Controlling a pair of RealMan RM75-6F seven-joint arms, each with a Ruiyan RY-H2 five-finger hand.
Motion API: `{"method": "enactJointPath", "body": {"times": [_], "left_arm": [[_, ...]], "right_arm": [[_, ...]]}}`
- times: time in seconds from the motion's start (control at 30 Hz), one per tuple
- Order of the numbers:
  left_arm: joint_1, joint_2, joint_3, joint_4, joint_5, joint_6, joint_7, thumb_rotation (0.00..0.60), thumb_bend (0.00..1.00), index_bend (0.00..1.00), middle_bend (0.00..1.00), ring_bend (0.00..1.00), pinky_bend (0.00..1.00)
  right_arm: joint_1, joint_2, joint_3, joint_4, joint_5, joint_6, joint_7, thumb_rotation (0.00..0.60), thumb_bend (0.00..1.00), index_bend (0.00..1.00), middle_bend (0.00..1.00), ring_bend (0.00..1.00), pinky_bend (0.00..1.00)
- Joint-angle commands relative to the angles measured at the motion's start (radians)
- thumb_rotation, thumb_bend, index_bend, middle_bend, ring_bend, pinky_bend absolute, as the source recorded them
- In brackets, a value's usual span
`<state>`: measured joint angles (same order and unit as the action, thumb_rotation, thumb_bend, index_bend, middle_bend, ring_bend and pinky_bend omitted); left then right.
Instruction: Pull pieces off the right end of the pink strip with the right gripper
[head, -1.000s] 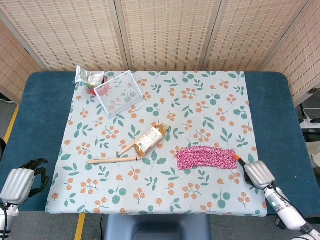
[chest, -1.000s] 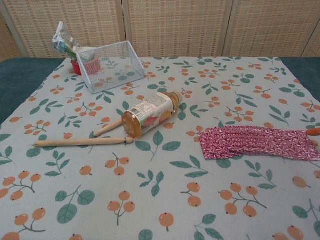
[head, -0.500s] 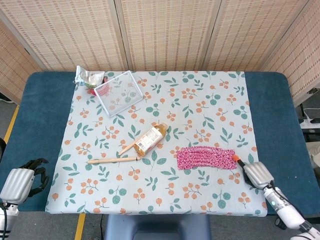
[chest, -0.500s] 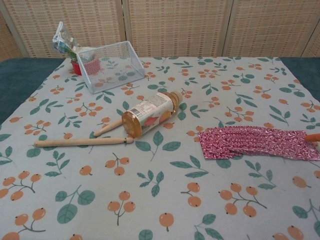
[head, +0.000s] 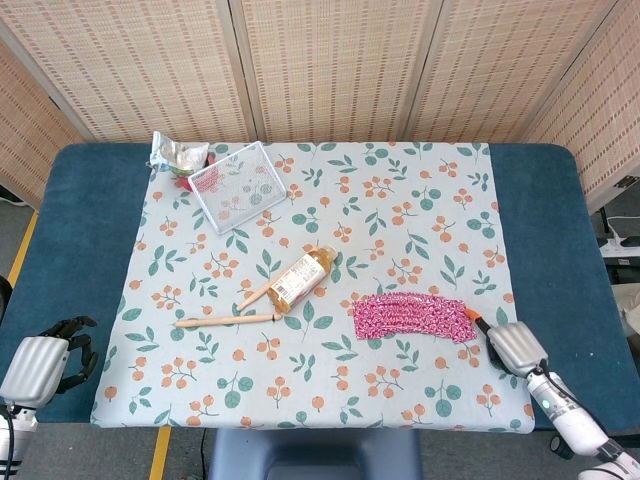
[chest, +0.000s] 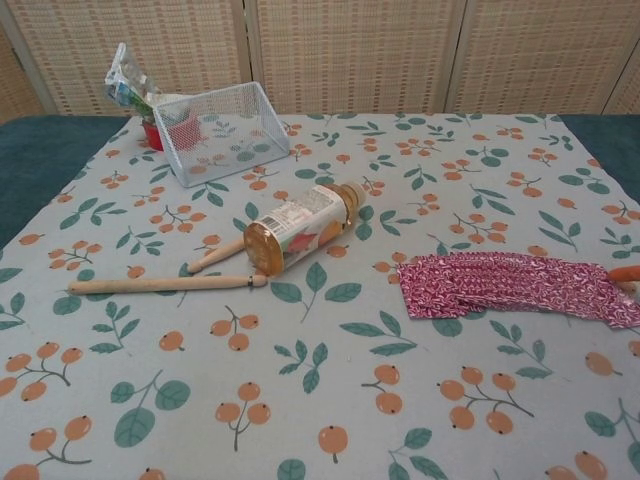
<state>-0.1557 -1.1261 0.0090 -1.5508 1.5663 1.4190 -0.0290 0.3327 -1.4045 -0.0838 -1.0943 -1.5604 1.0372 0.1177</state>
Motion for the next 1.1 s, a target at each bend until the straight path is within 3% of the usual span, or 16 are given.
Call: {"method": "enactJointPath", "body": {"times": [0.03,0.47,0.8,1.1], "left_arm": [[0.0,0.0,0.0,0.001,0.0,0.0,0.001,0.6,0.66,0.28,0.31,0.33,0.57],[0.0,0.0,0.001,-0.001,0.001,0.0,0.004,0.6,0.66,0.28,0.31,0.33,0.57],[-0.001,0.0,0.0,-0.001,-0.004,-0.004,0.005,0.6,0.66,0.28,0.31,0.33,0.57],[-0.001,0.002,0.001,-0.005,-0.002,-0.004,0.007,0.6,0.66,0.28,0.31,0.33,0.57]], "right_arm": [[-0.004,0.002,-0.002,-0.006,-0.001,0.006,-0.01,0.6,1.0,0.0,0.78,0.91,0.8],[0.002,-0.012,0.011,0.016,0.031,-0.016,-0.036,0.6,1.0,0.02,0.78,0.91,0.8],[-0.017,-0.011,-0.013,0.004,-0.031,0.074,-0.046,0.6,1.0,0.01,0.78,0.91,0.8],[-0.001,-0.019,-0.025,0.032,-0.03,0.028,-0.012,0.6,1.0,0.07,0.78,0.91,0.8]]}}
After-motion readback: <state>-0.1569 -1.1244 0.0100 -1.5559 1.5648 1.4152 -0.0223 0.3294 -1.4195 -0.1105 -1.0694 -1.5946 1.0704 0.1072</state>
